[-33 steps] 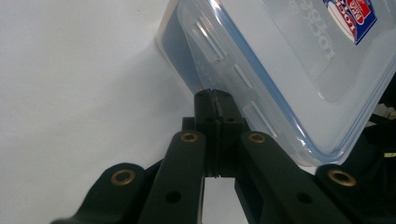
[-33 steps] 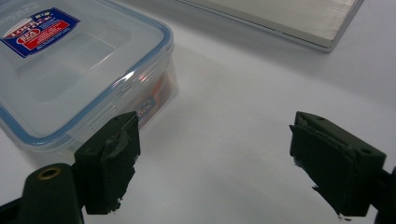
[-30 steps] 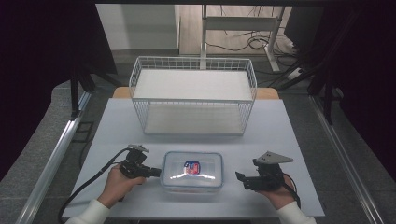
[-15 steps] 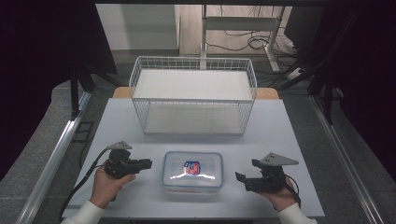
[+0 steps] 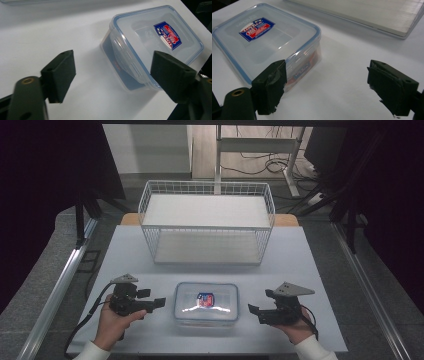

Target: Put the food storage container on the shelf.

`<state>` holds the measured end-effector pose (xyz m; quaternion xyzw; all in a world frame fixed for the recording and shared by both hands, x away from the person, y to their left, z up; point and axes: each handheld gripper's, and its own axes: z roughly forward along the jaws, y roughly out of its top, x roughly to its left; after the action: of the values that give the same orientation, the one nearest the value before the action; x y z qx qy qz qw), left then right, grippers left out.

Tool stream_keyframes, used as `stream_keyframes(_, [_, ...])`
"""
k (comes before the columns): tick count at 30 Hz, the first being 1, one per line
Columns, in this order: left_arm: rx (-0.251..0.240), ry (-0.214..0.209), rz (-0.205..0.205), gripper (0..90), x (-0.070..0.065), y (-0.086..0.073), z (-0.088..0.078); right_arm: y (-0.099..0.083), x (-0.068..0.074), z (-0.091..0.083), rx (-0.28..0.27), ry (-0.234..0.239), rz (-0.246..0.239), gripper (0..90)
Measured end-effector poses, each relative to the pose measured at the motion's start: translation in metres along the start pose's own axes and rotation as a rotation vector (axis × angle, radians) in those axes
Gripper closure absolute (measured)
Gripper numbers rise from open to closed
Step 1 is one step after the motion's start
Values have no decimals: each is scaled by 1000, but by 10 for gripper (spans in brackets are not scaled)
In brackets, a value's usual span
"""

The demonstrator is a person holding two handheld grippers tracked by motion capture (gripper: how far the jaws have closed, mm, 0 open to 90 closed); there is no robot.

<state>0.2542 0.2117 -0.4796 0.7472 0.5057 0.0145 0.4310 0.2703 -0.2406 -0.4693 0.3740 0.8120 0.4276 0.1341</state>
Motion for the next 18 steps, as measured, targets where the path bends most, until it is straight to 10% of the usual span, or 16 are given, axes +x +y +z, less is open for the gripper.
stream_keyframes(18, [15, -118, -54, 140, 0, 0, 13, 8, -2, 11, 10, 144, 120, 162])
